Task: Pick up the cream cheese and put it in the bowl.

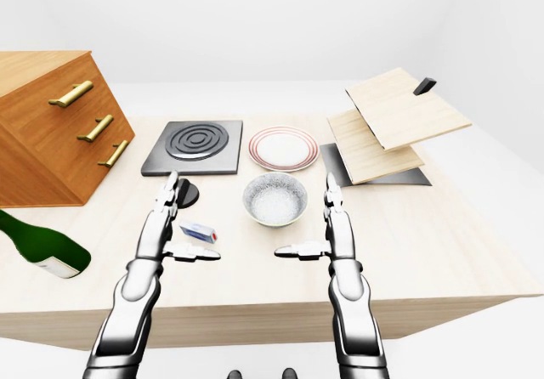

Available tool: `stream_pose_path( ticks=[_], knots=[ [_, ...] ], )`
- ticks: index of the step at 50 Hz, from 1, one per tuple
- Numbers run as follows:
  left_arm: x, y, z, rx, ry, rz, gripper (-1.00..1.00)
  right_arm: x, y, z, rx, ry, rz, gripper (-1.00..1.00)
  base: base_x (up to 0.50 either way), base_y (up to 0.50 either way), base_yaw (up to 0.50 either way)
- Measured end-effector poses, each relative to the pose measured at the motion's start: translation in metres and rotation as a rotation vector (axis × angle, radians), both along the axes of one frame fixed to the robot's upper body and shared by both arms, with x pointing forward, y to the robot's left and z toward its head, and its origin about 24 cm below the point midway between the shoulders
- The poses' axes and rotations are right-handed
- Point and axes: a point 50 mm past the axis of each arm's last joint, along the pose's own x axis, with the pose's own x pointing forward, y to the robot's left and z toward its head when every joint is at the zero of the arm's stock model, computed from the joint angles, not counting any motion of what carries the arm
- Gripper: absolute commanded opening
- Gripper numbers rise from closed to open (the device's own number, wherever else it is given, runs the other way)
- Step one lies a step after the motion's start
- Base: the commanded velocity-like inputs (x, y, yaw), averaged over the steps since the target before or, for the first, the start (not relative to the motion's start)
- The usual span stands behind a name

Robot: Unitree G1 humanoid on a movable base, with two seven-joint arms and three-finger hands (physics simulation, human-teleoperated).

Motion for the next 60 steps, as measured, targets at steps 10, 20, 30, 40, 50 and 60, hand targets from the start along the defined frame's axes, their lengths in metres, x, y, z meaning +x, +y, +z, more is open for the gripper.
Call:
stream_pose_path(
  ticks=[10, 20, 30, 40, 50, 60],
  knots=[
    [0.009, -0.002, 0.012, 0.305, -0.003, -0.053, 1.00, 0.001, 0.000, -0.002, -0.004, 0.009, -0.001, 1.00, 0.00, 0.00, 0.00],
    [0.020, -0.003, 0.021, 0.640, -0.003, -0.095, 1.00, 0.001, 0.000, -0.003, -0.006, 0.015, -0.003, 1.00, 0.00, 0.00, 0.00],
    [0.025, -0.002, 0.030, 0.926, -0.017, -0.110, 1.00, 0.001, -0.001, -0.006, -0.006, 0.028, -0.007, 1.00, 0.00, 0.00, 0.00],
    [0.033, -0.003, 0.032, 1.138, -0.021, -0.123, 0.12, 0.002, 0.000, -0.011, -0.011, 0.047, -0.009, 1.00, 0.00, 0.00, 0.00],
    [0.041, -0.009, 0.028, 1.293, -0.028, -0.131, -0.29, 0.002, 0.000, -0.015, -0.012, 0.061, -0.013, 1.00, 0.00, 0.00, 0.00],
    [0.052, -0.012, 0.019, 1.369, -0.023, -0.130, -0.17, 0.003, -0.001, -0.017, -0.010, 0.069, -0.016, 1.00, 0.00, 0.00, 0.00]
  ],
)
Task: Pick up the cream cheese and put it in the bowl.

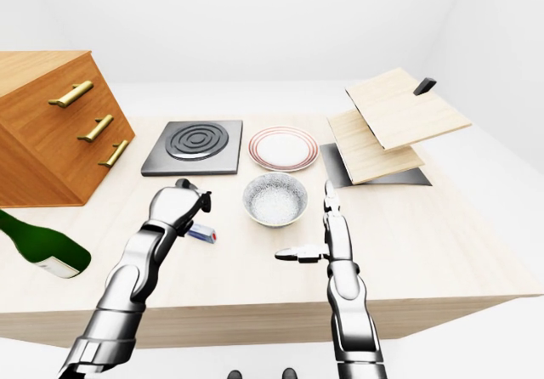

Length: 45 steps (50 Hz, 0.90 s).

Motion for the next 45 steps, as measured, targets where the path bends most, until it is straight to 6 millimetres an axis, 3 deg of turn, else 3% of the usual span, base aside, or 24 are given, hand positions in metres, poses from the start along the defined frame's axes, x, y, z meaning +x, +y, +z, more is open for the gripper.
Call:
stream_pose_path(
  ticks=[24, 45],
  knots=[
    [0.008, -0.002, -0.029, 0.077, 0.052, 0.002, 0.13, 0.000, 0.000, -0.005, 0.003, 0.007, -0.001, 1.00, 0.00, 0.00, 0.00],
    [0.019, 0.001, -0.055, 0.102, 0.101, 0.015, 0.21, 0.002, 0.000, -0.008, 0.006, 0.010, 0.000, 1.00, 0.00, 0.00, 0.00]
  ],
)
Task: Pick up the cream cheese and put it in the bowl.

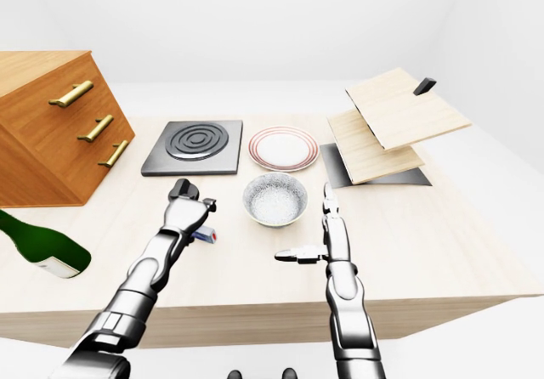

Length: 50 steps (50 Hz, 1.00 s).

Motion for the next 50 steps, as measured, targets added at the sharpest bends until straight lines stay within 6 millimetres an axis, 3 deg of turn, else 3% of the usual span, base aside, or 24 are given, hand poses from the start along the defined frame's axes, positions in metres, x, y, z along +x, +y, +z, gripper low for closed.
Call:
stream_pose_path(
  ticks=[14, 18, 22, 28, 40, 50],
  knots=[
    [0.006, 0.000, -0.014, 0.017, 0.031, 0.009, 0.19, 0.001, 0.000, -0.003, 0.005, 0.004, 0.002, 1.00, 0.00, 0.00, 0.00],
    [0.006, -0.001, -0.017, 0.022, 0.041, 0.008, -0.22, 0.001, 0.000, -0.003, 0.006, 0.005, 0.002, 1.00, 0.00, 0.00, 0.00],
    [0.007, -0.001, -0.020, 0.020, 0.049, 0.010, -0.41, 0.001, 0.000, -0.003, 0.006, 0.005, 0.003, 1.00, 0.00, 0.00, 0.00],
    [0.008, -0.001, -0.023, 0.029, 0.057, 0.013, -1.00, 0.001, 0.000, -0.004, 0.007, 0.006, 0.004, 1.00, 0.00, 0.00, 0.00],
    [0.004, -0.003, -0.019, 0.033, 0.054, 0.010, -1.00, 0.001, 0.000, -0.005, 0.008, 0.008, 0.004, 1.00, 0.00, 0.00, 0.00],
    [-0.001, -0.011, 0.023, 0.006, -0.002, -0.006, -1.00, 0.000, 0.000, -0.005, 0.010, 0.005, 0.004, 1.00, 0.00, 0.00, 0.00]
  ],
)
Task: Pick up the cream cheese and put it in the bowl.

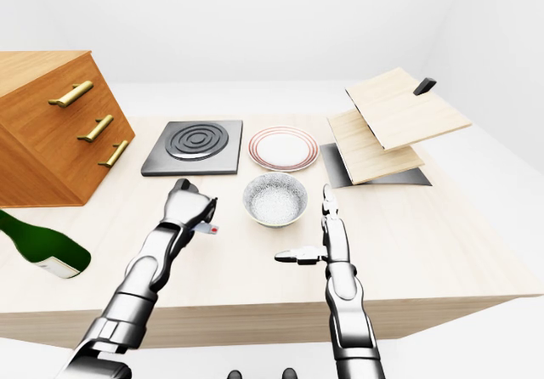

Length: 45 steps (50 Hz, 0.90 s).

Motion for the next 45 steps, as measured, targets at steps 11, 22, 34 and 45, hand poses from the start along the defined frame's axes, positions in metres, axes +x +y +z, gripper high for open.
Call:
stream_pose_path(
  ticks=[11, 22, 34, 45],
  knots=[
    [-0.008, -0.004, 0.045, -0.019, -0.082, 0.000, -1.00, -0.001, 0.001, 0.000, 0.002, -0.001, 0.002, 1.00, 0.00, 0.00, 0.00],
    [-0.012, -0.008, 0.078, -0.035, -0.137, 0.005, -1.00, -0.002, 0.001, 0.000, 0.006, -0.003, 0.003, 1.00, 0.00, 0.00, 0.00],
    [-0.005, -0.025, 0.109, -0.065, -0.191, 0.001, -1.00, -0.004, 0.000, 0.002, 0.014, -0.008, 0.002, 1.00, 0.00, 0.00, 0.00],
    [0.008, -0.053, 0.120, -0.102, -0.249, -0.019, -1.00, -0.005, -0.003, 0.004, 0.023, -0.013, -0.001, 1.00, 0.00, 0.00, 0.00]
  ],
)
